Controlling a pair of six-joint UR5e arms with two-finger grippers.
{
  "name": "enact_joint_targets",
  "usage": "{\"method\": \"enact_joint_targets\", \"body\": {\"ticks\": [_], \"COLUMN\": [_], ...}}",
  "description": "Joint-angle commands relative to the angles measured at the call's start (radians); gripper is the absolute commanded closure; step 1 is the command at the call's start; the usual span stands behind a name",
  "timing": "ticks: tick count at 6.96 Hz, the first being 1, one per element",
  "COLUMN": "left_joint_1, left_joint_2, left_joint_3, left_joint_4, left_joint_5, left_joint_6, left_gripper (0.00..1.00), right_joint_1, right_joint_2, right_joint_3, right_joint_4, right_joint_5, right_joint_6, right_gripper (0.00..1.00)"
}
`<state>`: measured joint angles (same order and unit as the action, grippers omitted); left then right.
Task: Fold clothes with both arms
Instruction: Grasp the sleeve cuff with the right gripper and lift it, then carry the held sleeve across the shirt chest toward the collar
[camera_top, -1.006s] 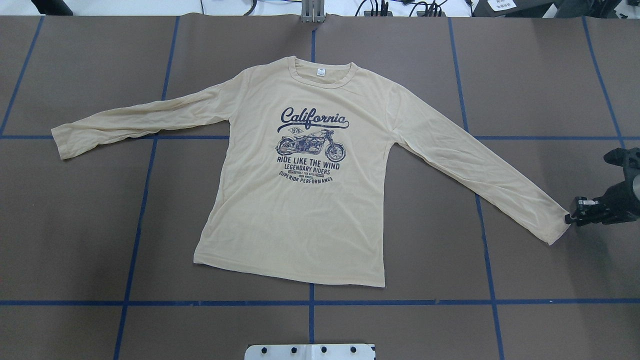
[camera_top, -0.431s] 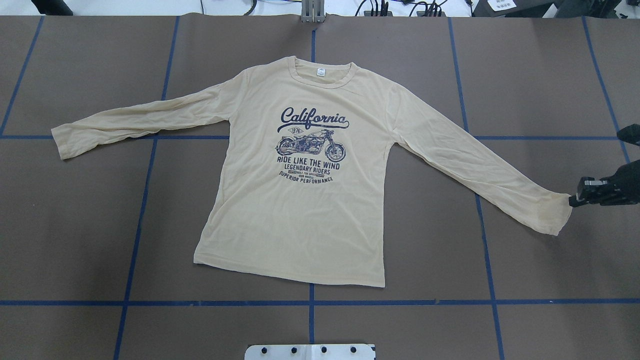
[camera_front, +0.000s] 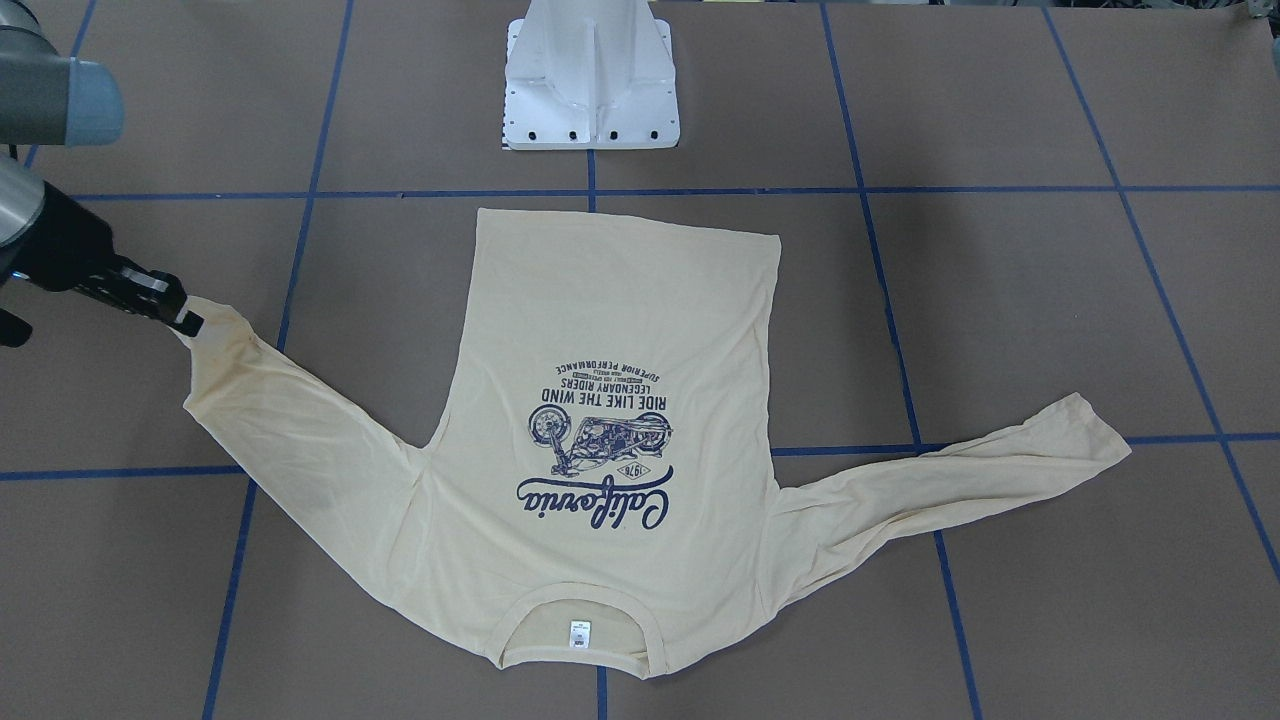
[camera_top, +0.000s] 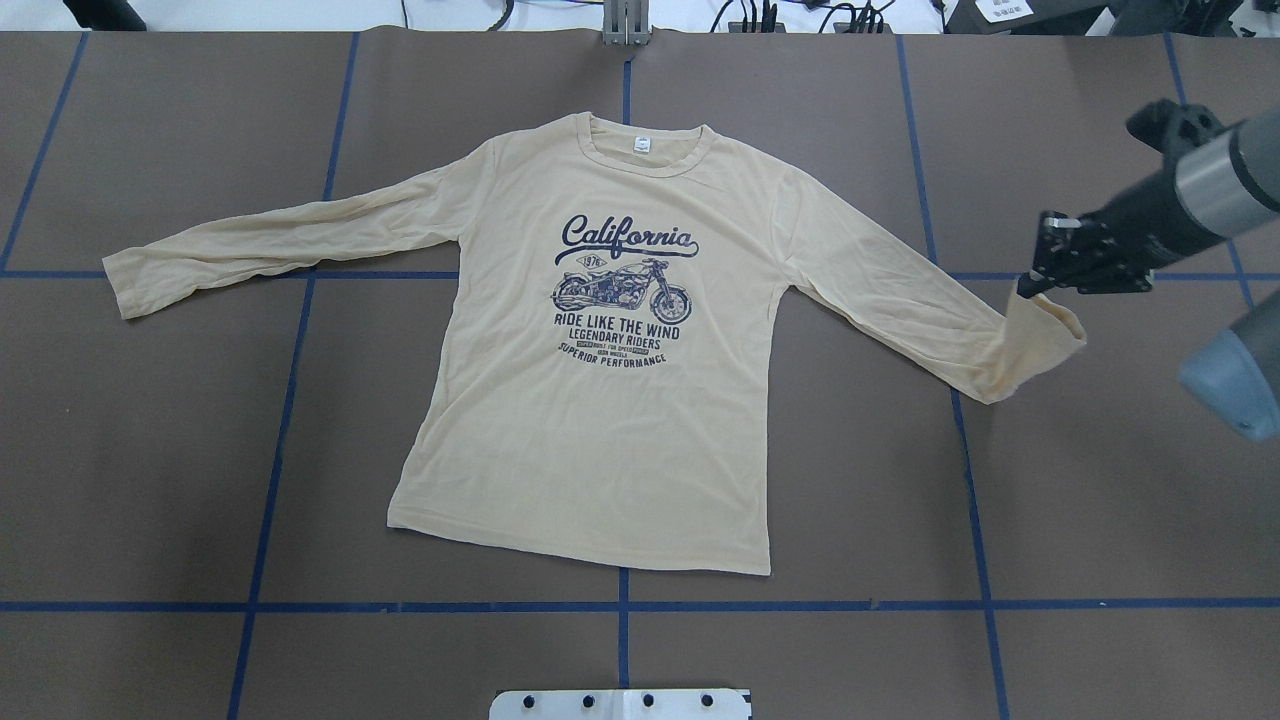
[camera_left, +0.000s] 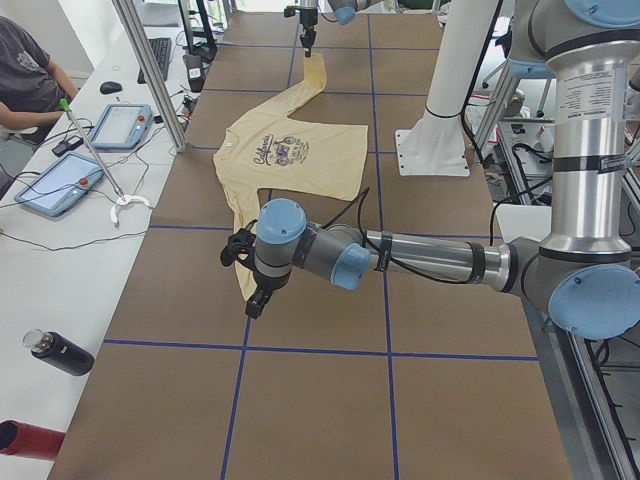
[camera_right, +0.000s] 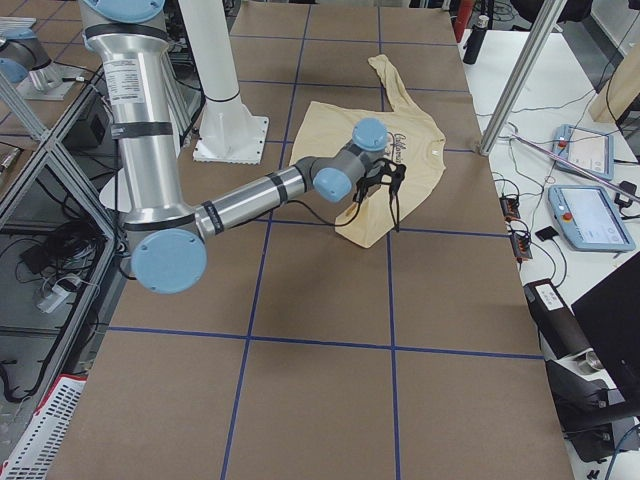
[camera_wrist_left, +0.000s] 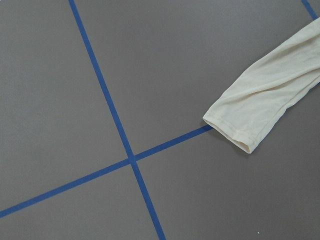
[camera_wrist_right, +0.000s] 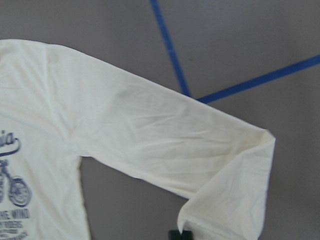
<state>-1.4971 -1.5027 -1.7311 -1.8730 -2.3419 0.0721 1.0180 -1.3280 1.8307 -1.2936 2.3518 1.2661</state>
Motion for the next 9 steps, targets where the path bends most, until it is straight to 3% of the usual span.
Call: {"method": "enact_joint_targets", "body": {"ticks": [1, 3, 4, 5, 6, 8, 9], "left_joint_1": [0.0, 0.0, 0.0, 0.0, 0.0, 0.0, 0.0], "left_joint_2": [-0.001, -0.002, -0.001, -0.001, -0.001, 0.001, 0.001], "left_joint_3": [0.007, 0.007, 0.005, 0.005, 0.007, 0.004, 0.004], "left_joint_4": [0.0, 0.0, 0.0, 0.0, 0.0, 0.0, 0.0], "left_joint_5": [-0.001, -0.002, -0.002, -0.002, -0.002, -0.002, -0.002], "left_joint_6": [0.002, 0.002, 0.002, 0.002, 0.002, 0.002, 0.002], "left_gripper": [0.0, 0.0, 0.0, 0.0, 0.0, 0.0, 0.0], "right_joint_1": [-0.128, -0.199, -0.223, -0.258, -0.295, -0.324, -0.328], "right_joint_2": [0.374, 0.679, 0.793, 0.89, 0.942, 1.05, 1.063], "right_joint_3": [-0.138, -0.458, -0.629, -0.742, -0.786, -0.986, -1.016], "right_joint_4": [-0.209, -0.15, 0.017, 0.057, 0.059, 0.193, 0.217], "right_joint_5": [-0.177, -0.284, -0.345, -0.397, -0.451, -0.514, -0.531], "right_joint_6": [0.152, 0.213, 0.229, 0.267, 0.269, 0.272, 0.276], "right_gripper": [1.0, 1.0, 1.0, 1.0, 1.0, 1.0, 1.0]}}
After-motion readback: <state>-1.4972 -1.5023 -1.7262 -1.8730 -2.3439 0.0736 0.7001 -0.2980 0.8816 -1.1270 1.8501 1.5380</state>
